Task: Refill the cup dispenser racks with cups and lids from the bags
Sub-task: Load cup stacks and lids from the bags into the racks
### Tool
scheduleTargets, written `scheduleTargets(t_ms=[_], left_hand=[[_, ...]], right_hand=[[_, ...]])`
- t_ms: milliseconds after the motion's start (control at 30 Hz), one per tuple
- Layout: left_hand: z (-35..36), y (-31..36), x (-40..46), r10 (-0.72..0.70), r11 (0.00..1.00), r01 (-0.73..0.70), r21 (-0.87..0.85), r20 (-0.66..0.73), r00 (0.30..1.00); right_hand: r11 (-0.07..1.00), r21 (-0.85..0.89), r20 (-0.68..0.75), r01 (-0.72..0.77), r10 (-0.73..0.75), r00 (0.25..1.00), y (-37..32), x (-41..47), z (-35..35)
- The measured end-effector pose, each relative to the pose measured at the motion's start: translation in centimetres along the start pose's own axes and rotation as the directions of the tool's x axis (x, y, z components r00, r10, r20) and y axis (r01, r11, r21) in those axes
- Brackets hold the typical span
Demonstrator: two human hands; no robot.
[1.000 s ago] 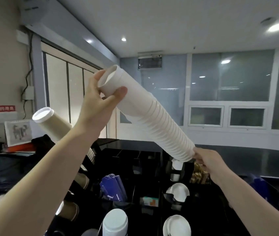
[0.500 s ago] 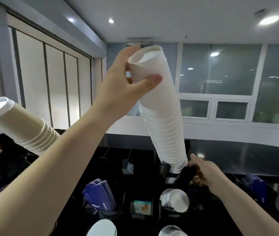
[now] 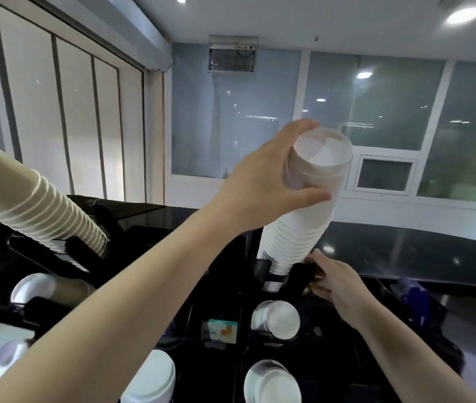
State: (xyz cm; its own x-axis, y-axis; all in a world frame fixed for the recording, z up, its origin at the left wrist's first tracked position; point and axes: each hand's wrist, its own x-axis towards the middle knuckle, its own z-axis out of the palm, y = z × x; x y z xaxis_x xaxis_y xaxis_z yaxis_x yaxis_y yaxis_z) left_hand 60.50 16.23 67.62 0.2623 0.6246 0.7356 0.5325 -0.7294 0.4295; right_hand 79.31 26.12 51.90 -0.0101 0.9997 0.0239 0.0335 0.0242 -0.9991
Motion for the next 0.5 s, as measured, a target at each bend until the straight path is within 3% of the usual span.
scheduleTargets(t_ms=[200,367,500], left_hand=[[1.2,-0.2,-0.4,-0.007,0.999,0.006,-0.036,-0.04,0.999],[2.4,-0.7,-1.7,-0.091,0.976,0.07,-0.206,-0.092,0.992],[3.3,-1.9,-4.8,-0.17,0.973,0.157,-0.171,-0.063,0.983]], right_hand=[[0.994,0.069,0.147,0.087,-0.097,0.984,-0.4,-3.0,-1.7],[0.992,0.078,0.134,0.096,-0.106,0.985,-1.3,-5.7,-2.6],[0.988,-0.007,0.144,0.155,-0.152,0.978,-1.4,-9.1,-2.7]])
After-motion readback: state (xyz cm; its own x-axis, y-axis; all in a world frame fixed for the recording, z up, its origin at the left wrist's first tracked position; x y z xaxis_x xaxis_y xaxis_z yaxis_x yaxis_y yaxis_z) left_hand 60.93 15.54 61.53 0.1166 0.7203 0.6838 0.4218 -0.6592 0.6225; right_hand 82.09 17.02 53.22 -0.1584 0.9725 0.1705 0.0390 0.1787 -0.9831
